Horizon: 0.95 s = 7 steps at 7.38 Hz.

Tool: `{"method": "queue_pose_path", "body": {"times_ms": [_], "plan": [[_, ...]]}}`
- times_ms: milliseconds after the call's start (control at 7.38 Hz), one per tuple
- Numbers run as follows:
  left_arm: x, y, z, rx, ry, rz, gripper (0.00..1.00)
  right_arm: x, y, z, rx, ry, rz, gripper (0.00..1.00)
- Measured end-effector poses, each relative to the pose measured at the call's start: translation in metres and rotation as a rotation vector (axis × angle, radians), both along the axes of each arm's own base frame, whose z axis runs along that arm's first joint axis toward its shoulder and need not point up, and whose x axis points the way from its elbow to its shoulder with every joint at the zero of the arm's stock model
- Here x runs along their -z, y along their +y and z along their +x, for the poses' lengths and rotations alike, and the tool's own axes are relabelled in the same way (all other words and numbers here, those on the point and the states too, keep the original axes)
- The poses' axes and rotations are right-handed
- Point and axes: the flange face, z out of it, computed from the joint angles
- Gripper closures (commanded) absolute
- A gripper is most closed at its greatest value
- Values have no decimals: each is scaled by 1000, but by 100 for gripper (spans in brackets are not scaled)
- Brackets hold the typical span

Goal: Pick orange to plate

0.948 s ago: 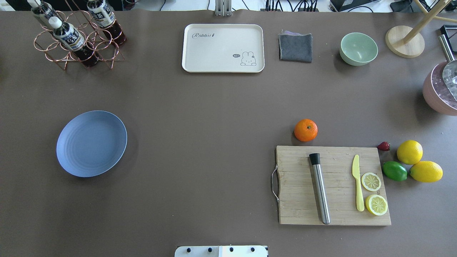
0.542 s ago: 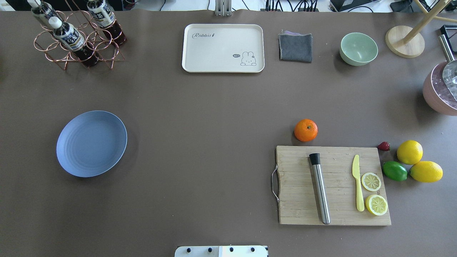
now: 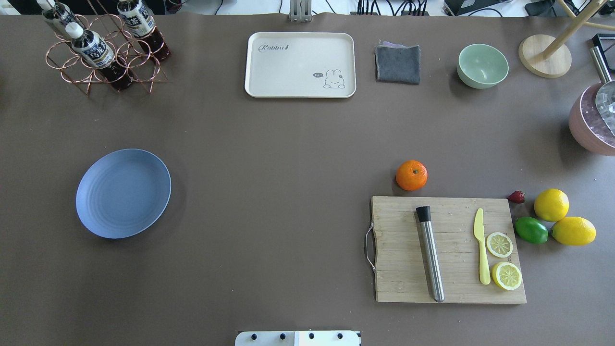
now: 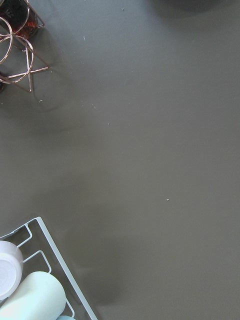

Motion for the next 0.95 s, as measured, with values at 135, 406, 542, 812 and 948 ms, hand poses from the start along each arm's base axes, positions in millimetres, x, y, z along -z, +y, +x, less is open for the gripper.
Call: {"method": "queue_pose_path", "body": {"times_ms": [135,406,542,812,948], "plan": [[-3,5,-6,15,2,-7,3,0,0,0,1,0,0,0],[-6,9,-11,28,3,-14,3,0,0,-1,2,0,1,0],[-7,9,-11,28,3,-18,3,0,0,-1,2,0,1,0],[-9,10,-12,29,4,-22,3,-1,0,-1,2,0,-1,0],[-9,10,-12,30,3,-22,3,-1,0,-1,2,0,-2,0]]}}
